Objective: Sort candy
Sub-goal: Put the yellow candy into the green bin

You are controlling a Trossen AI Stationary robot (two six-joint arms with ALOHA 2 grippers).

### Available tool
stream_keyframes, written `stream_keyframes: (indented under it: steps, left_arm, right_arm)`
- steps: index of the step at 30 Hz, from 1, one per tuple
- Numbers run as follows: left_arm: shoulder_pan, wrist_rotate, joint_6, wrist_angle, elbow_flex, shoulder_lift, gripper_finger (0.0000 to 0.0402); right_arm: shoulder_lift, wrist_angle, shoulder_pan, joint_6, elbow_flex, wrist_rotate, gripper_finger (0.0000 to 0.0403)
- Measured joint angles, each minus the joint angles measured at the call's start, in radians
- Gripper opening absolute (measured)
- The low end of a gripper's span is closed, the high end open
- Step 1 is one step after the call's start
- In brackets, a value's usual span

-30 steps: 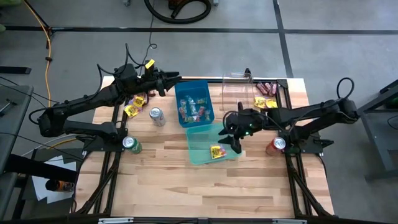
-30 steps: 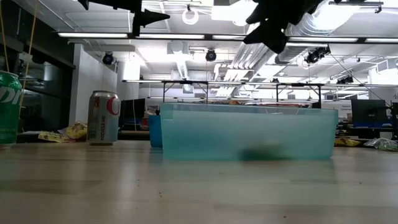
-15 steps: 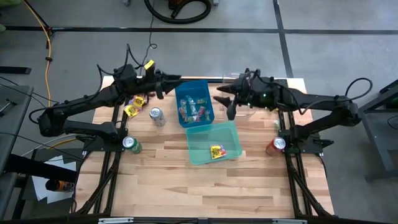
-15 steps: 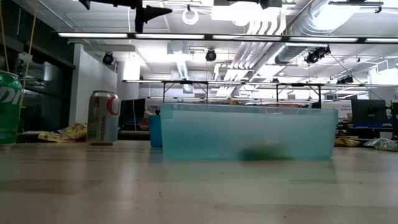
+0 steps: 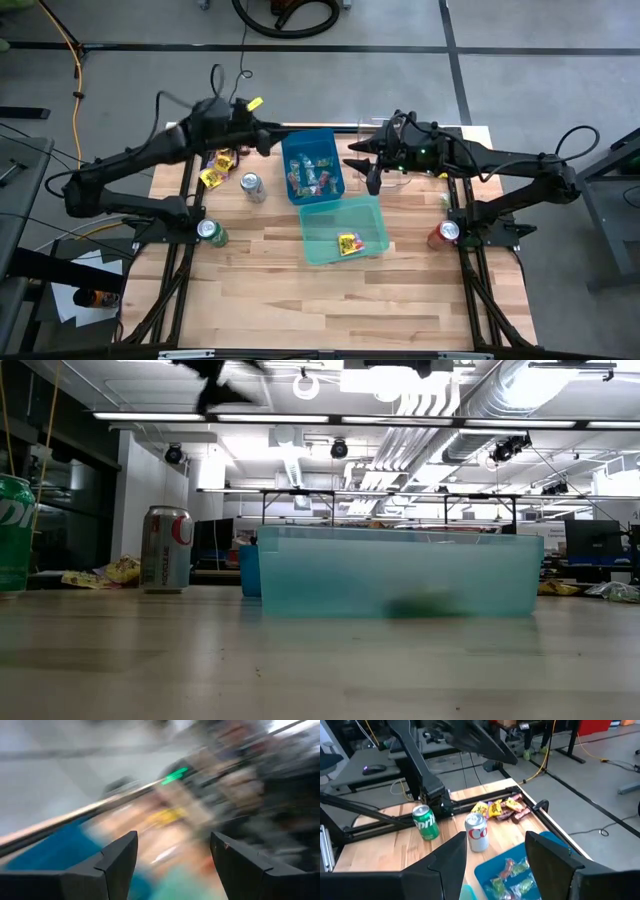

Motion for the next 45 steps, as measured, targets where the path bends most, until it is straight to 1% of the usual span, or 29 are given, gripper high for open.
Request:
stream_keyframes:
  steps: [3,5,9,11,13,16,18,21,26,33,37,41,45]
  left_arm:
    - [0.053,-0.174,0.03,-0.36,0.108,0.058,0.0237]
    - [0.094,-0.259,0.019,-0.532,0.131,0.092,0.0236]
    - [0.167,-0.362,-0.055,-0.779,0.129,0.158,0.0236]
    - [0.187,-0.432,-0.095,-0.862,0.129,0.192,0.0236]
    - [0.202,-0.493,-0.115,-0.901,0.129,0.218,0.0236]
    - [0.219,-0.521,-0.129,-0.906,0.127,0.247,0.0236]
    - [0.23,-0.52,-0.136,-0.87,0.101,0.251,0.0236]
    - [0.247,-0.486,-0.145,-0.812,0.02,0.25,0.0236]
    - [0.29,-0.453,-0.223,-0.733,-0.127,0.247,0.0236]
    - [0.331,-0.443,-0.281,-0.524,-0.277,0.247,0.0236]
    - [0.367,-0.446,-0.298,-0.453,-0.338,0.247,0.0236]
    - [0.397,-0.474,-0.296,-0.402,-0.372,0.247,0.0236]
    - [0.422,-0.423,-0.296,-0.346,-0.413,0.247,0.0236]
  right_arm:
    - [0.0,-0.026,0.0,-0.002,0.0,0.0,0.0197]
    - [0.0,-0.035,-0.002,-0.002,0.0,0.003,0.0197]
    - [0.0,-0.053,-0.013,0.011,0.0,0.015,0.0197]
    - [0.0,-0.054,-0.021,0.027,0.0,0.015,0.0197]
    - [0.0,-0.057,-0.029,0.046,0.0,0.015,0.0197]
    - [0.0,-0.064,-0.035,0.049,0.0,0.017,0.0197]
    - [0.0,-0.07,-0.034,0.049,0.0,0.018,0.0197]
    - [0.0,-0.078,-0.034,0.049,0.0,0.018,0.0197]
    - [0.0,-0.107,-0.034,0.049,0.0,0.017,0.0197]
    - [0.0,-0.113,-0.034,0.049,-0.001,0.016,0.0197]
    - [0.0,-0.114,-0.034,0.049,-0.001,0.014,0.0197]
    - [0.0,-0.113,-0.034,0.049,-0.001,0.014,0.0197]
    - [0.0,-0.113,-0.034,0.049,-0.001,0.014,0.0197]
